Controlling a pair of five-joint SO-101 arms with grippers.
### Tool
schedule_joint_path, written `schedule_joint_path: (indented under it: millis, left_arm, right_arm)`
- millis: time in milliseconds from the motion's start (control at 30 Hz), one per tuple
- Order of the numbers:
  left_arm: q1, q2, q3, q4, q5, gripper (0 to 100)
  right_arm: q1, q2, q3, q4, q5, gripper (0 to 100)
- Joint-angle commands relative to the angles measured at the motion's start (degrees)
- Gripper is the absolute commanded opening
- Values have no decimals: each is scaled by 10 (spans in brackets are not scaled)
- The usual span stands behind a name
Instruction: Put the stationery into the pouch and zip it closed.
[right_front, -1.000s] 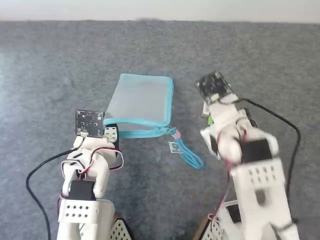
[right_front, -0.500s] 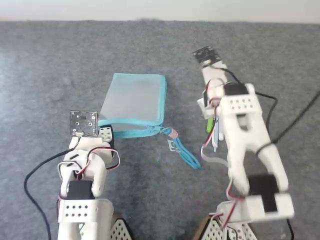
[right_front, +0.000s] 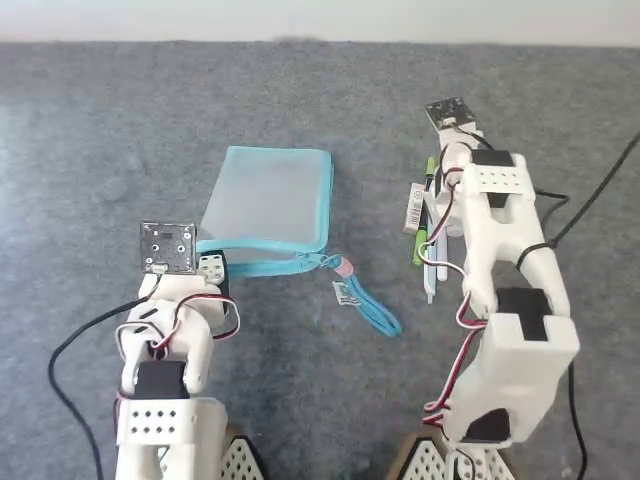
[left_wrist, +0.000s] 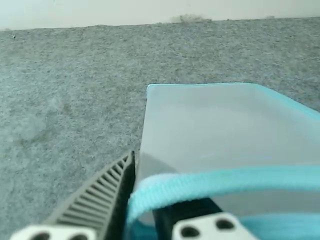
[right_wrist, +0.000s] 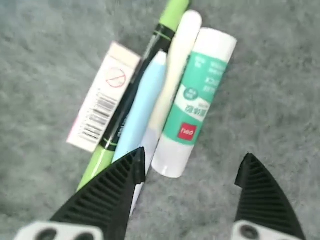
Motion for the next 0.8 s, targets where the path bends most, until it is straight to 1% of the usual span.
schedule_joint_path:
  millis: [0,167,367,633,700,767]
  left_arm:
    - [0,-2,-8,-12,-8,12]
    - [0,-2,-8,-11,-8,12]
    - [0,-2,-8,-11,-8,12]
    - [0,-2,-8,-11,-8,12]
    - [0,-2,-8,-11,-8,12]
    - [0,-2,-8,-11,-8,12]
  right_arm:
    - [18,-3,-32,-11,5,292]
    - [24,16,-33,-34,8,292]
    - [23,41,-33,-97,8,292]
    - [23,67,-33,-117,10,288]
    - [23,78,-32,-112,10,247]
    - [25,80,-33,-102,8,176]
